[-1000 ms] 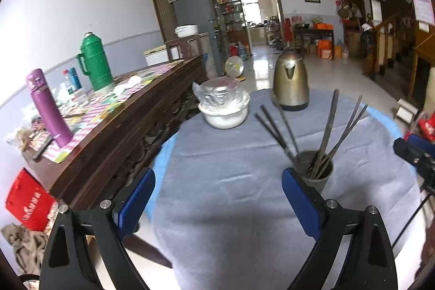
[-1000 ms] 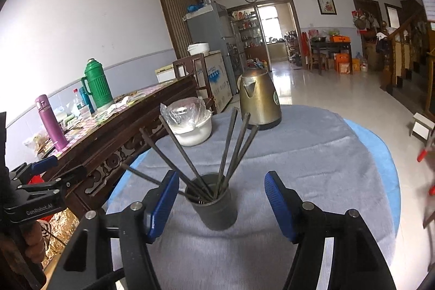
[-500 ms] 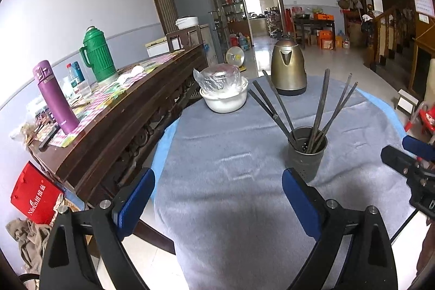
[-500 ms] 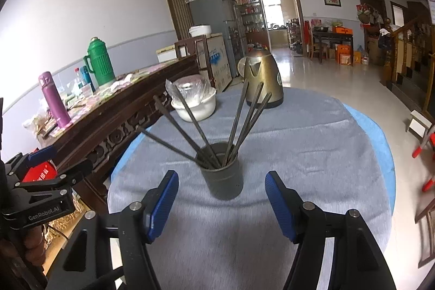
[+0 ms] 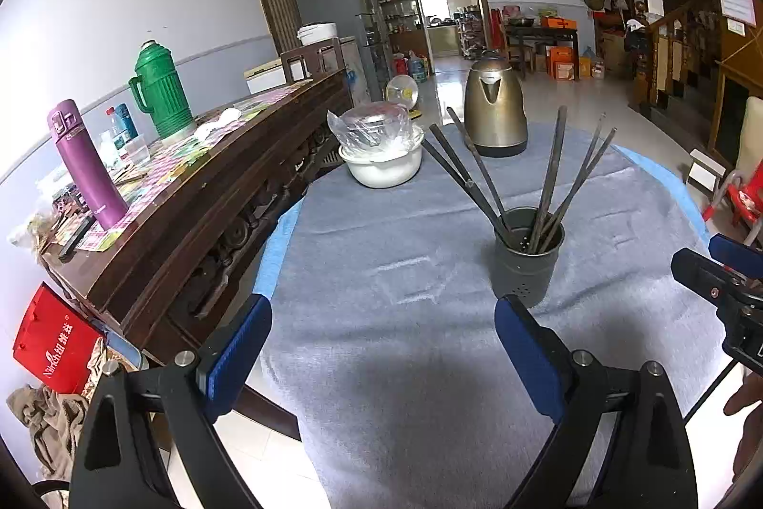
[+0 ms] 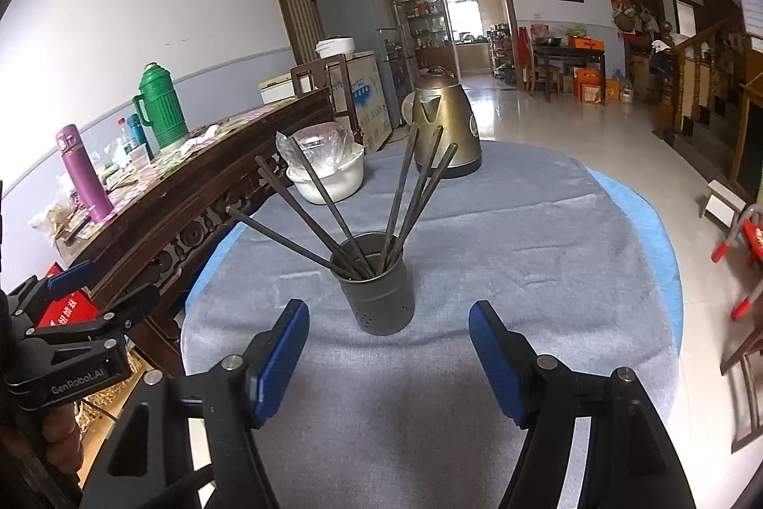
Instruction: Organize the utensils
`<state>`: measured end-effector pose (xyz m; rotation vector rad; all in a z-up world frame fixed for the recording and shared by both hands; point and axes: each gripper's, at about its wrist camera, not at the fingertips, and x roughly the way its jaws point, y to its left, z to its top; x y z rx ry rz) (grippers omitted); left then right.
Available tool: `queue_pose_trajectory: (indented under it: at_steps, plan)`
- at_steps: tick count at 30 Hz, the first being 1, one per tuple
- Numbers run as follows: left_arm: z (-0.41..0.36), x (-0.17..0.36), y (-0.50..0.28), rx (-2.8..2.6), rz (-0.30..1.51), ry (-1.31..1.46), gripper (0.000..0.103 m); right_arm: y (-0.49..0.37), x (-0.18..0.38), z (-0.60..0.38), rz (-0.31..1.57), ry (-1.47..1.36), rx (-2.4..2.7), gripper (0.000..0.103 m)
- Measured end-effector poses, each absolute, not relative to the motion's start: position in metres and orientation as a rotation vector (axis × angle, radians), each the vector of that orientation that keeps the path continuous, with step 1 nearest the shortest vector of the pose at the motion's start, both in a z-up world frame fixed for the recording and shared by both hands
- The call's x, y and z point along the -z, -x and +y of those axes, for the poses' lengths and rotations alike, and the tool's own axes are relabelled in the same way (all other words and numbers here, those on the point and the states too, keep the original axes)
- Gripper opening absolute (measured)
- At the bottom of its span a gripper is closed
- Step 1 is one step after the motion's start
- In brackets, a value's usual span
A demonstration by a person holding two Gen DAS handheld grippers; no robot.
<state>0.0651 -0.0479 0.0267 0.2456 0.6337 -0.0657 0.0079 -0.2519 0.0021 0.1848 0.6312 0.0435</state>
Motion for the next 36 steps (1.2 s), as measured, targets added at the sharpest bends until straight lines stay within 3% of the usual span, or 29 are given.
queue_pose_trajectory:
  at_steps: [36]
  plan:
    - [-0.032,-0.032,-0.053,0.09,0.625,-0.186,0.095,0.007,-0.018,-0.238,0.627,-0.177,-0.011,0.073]
